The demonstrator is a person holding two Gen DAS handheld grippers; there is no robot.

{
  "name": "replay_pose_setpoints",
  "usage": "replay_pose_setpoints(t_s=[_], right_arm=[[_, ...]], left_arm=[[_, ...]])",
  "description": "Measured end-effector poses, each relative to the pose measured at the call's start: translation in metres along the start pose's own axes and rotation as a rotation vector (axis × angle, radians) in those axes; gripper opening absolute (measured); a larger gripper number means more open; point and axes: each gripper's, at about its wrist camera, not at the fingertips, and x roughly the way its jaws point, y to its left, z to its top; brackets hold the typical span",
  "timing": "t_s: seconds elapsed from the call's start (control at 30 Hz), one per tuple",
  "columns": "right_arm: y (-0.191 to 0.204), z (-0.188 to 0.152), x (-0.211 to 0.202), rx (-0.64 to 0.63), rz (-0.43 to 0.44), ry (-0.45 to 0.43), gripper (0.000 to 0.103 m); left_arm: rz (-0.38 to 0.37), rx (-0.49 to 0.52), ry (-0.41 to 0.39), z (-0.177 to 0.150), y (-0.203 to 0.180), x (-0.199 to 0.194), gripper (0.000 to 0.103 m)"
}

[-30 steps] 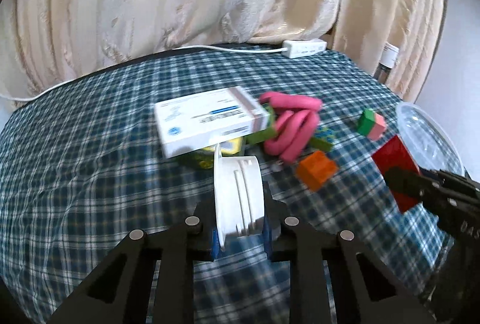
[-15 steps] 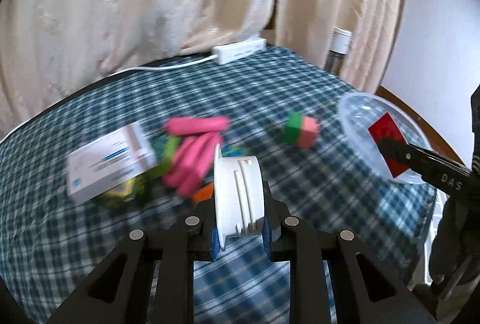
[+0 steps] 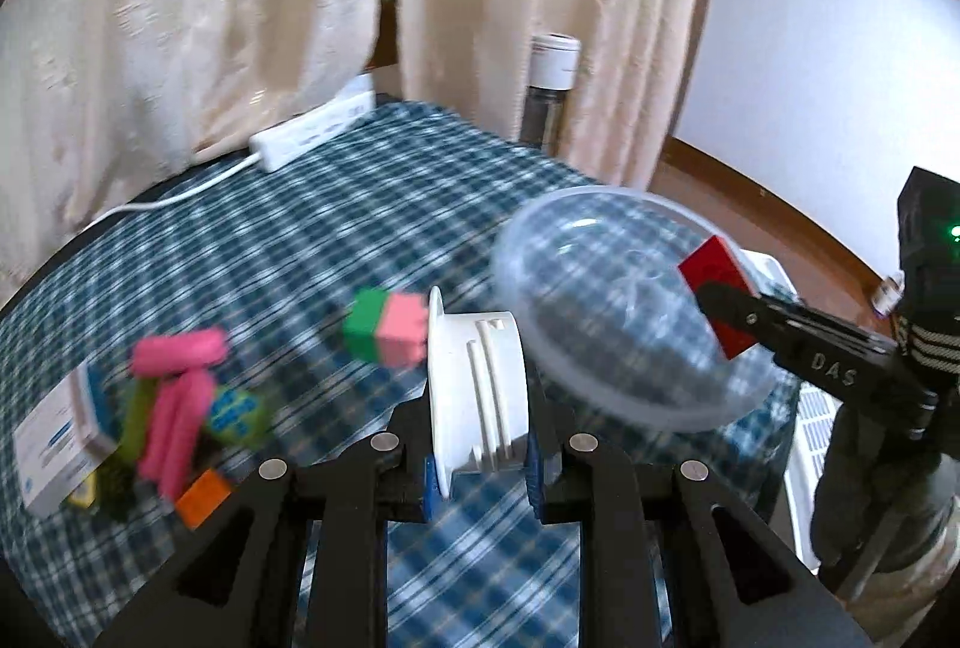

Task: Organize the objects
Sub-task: 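Carry the white plate and red brick in both tools over the clear bowl, then open the left tool to drop the plate while the right tool drops the brick into the bowl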

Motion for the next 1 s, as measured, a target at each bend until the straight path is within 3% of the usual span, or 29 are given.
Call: replay_pose_setpoints(t_s=[0.67,0.73,0.8,0.87,0.9,1.0], right_arm=[[-0.051,0.018,0.006,0.084,-0.083,-0.015,0.024],[-0.052,0.019,0.006,0.089,-0.088,-0.021,0.024],[-0.051,0.02,0.006,0.088,-0.091,-0.025,0.025],[-0.051,0.021,0.006,0.092,-0.092,-0.03,0.033],[-0.051,0.022,0.006,0.094,-0.091,-0.035,0.04],[-0.048,0.022,0.005,0.091,-0.092,-0.052,0.048]], left_arm=[[-0.168,0.084,0.058,0.044,-0.064,0.059,0.024],[-0.192,0.078,0.059,0.048,-0.067,0.062,0.03],[-0.217,0.067,0.057,0.052,-0.068,0.064,0.054],[-0.22,0.054,0.038,0.055,-0.066,0.063,0.064],[-0.216,0.051,0.028,0.055,-0.065,0.061,0.064],[-0.191,0.036,0.02,0.056,-0.055,0.058,0.064]])
